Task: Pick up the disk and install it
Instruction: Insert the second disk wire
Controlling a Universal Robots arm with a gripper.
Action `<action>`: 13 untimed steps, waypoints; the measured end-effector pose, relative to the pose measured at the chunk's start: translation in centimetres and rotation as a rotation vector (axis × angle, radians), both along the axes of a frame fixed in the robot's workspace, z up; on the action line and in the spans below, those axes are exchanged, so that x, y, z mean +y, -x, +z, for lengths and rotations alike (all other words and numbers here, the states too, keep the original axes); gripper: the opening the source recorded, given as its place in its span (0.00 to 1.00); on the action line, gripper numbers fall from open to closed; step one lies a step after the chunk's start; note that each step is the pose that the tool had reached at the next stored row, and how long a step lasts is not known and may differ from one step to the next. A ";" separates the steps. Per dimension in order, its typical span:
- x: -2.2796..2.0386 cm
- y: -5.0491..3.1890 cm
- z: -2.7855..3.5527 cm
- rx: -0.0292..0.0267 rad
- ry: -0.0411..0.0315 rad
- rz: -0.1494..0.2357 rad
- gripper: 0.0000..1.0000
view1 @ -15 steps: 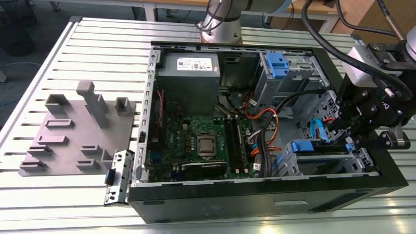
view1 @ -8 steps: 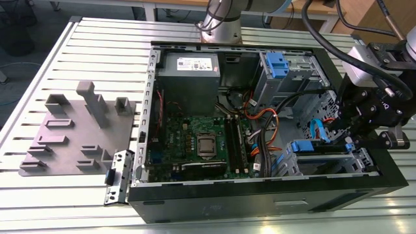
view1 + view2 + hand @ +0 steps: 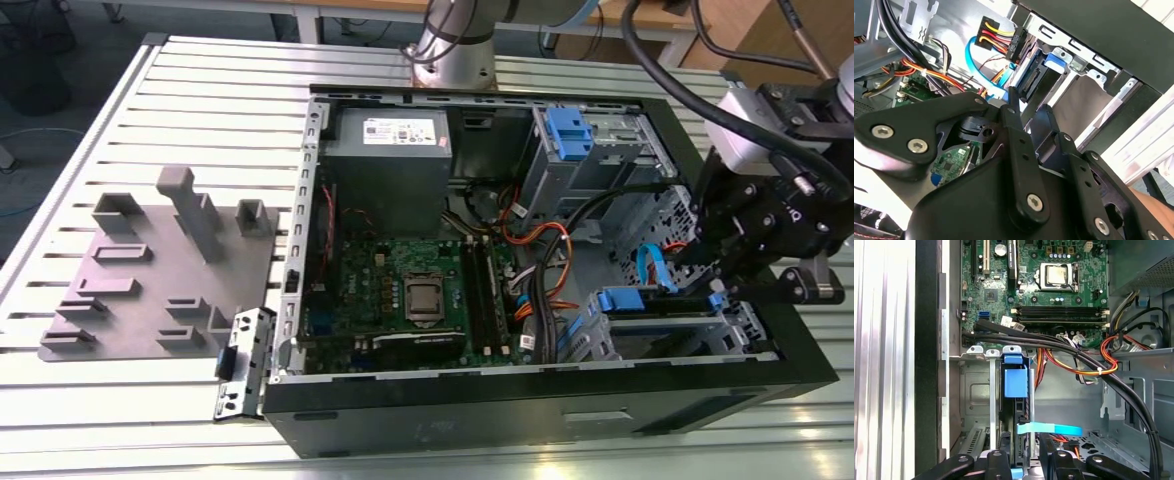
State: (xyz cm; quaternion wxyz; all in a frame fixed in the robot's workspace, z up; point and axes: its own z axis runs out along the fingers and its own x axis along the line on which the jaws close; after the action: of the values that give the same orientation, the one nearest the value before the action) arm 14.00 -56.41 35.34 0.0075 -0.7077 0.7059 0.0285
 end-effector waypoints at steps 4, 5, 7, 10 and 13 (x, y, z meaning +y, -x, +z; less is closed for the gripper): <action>0.00 0.00 0.46 0.0000 -0.0001 0.000 0.36; 0.00 0.00 0.56 0.0000 -0.0002 0.000 0.36; 0.00 0.00 0.61 0.0000 -0.0003 0.000 0.36; 0.07 0.00 0.64 0.0000 0.0002 0.000 0.36; 0.54 0.00 0.62 0.0000 0.0000 0.000 0.36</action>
State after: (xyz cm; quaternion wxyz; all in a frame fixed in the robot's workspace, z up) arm 14.00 -55.87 35.96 0.0075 -0.7076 0.7060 0.0285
